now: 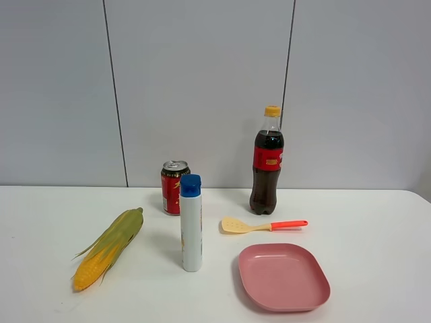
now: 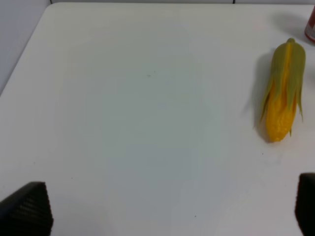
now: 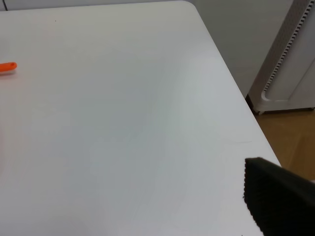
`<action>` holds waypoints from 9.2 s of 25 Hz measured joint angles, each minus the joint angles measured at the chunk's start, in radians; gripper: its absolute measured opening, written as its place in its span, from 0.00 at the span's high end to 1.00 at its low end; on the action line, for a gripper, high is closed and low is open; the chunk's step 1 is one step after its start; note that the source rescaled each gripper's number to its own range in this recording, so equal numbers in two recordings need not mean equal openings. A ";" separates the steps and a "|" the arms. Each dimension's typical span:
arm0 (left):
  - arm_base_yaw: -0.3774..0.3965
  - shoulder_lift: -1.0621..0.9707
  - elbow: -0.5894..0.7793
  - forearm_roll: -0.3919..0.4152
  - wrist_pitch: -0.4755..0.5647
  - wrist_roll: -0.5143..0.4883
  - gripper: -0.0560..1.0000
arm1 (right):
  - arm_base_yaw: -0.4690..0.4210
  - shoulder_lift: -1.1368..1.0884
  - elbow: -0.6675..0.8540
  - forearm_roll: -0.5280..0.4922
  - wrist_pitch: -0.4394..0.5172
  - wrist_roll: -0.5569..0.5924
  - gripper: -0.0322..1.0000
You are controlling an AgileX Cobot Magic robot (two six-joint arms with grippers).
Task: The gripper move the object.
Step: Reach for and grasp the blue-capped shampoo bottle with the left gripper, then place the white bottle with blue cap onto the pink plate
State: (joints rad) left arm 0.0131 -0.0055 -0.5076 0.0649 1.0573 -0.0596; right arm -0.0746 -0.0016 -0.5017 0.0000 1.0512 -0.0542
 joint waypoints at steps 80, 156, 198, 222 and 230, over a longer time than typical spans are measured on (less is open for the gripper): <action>-0.665 1.230 -0.027 -0.160 -1.479 0.128 0.00 | 0.000 0.000 0.000 0.000 0.000 0.000 0.00; -0.706 2.003 -0.232 -0.150 -1.942 0.083 0.00 | 0.000 0.000 0.000 0.000 0.000 0.000 0.00; -0.691 1.838 -0.282 -0.065 -1.858 -0.036 0.91 | 0.000 0.000 0.000 0.000 0.000 0.000 0.00; -0.897 1.878 -0.454 0.131 -1.786 -0.085 0.91 | 0.000 0.000 0.000 0.000 0.000 0.000 0.00; -0.898 2.008 -0.543 0.093 -1.750 -0.036 0.91 | 0.000 0.000 0.000 0.000 0.000 0.000 0.00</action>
State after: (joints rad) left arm -0.8847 2.0024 -1.0510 0.1579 -0.6930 -0.0957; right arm -0.0746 -0.0016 -0.5017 0.0000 1.0512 -0.0542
